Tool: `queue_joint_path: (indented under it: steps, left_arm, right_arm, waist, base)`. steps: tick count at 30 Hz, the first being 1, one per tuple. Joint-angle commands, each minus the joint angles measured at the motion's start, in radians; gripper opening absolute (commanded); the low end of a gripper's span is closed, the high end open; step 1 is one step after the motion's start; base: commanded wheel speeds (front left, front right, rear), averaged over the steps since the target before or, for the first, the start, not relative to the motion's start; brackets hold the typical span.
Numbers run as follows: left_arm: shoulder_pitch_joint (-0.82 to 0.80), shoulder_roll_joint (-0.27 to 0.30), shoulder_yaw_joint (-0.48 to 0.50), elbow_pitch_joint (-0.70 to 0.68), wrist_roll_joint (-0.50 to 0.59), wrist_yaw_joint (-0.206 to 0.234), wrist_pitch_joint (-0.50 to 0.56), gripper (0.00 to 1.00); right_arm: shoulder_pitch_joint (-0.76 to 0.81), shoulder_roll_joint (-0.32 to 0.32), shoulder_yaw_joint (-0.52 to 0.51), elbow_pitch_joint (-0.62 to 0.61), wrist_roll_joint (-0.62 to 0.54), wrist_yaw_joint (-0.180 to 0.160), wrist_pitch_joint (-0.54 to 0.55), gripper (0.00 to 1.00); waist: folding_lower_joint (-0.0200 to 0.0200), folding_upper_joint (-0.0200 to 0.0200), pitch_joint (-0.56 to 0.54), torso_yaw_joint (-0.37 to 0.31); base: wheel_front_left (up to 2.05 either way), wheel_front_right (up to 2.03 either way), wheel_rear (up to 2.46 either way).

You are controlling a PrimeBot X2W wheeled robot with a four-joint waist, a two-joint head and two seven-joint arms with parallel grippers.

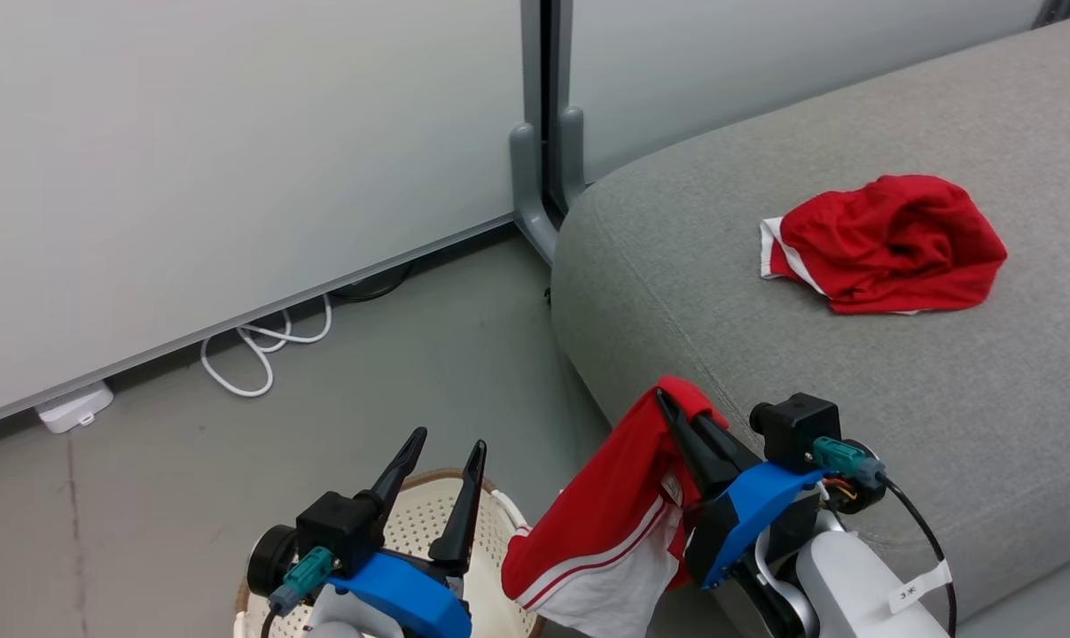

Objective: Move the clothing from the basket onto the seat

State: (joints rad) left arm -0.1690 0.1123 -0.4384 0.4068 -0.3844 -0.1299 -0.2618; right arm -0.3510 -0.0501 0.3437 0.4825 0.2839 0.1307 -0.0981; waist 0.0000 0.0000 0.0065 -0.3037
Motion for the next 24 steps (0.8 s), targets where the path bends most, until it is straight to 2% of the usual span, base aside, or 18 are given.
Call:
queue_joint_path:
  steps: [1,12,24]
  left_arm:
    - [-0.013,0.002,0.001,-0.003,0.003,-0.001,-0.005,1.0]
    - [-0.018,0.003,0.004,-0.004,0.005,-0.001,-0.004,1.0]
    - [-0.024,0.005,-0.005,0.002,0.009,-0.001,-0.004,1.0]
  right_arm:
    - [0.009,0.0,-0.001,-0.004,0.0,0.0,-0.003,0.0]
    - [0.012,0.0,-0.002,-0.008,0.004,0.0,-0.01,0.0]
    - [-0.004,0.0,-0.017,-0.005,0.007,0.0,-0.01,0.0]
  waist:
    - [0.0,0.0,0.008,-0.028]
    - [0.0,0.0,0.023,-0.109]
    - [0.0,0.0,0.036,-0.108]
  base:
    - [0.0,0.0,0.0]
    - [0.0,0.0,0.0]
    - [0.0,0.0,0.0]
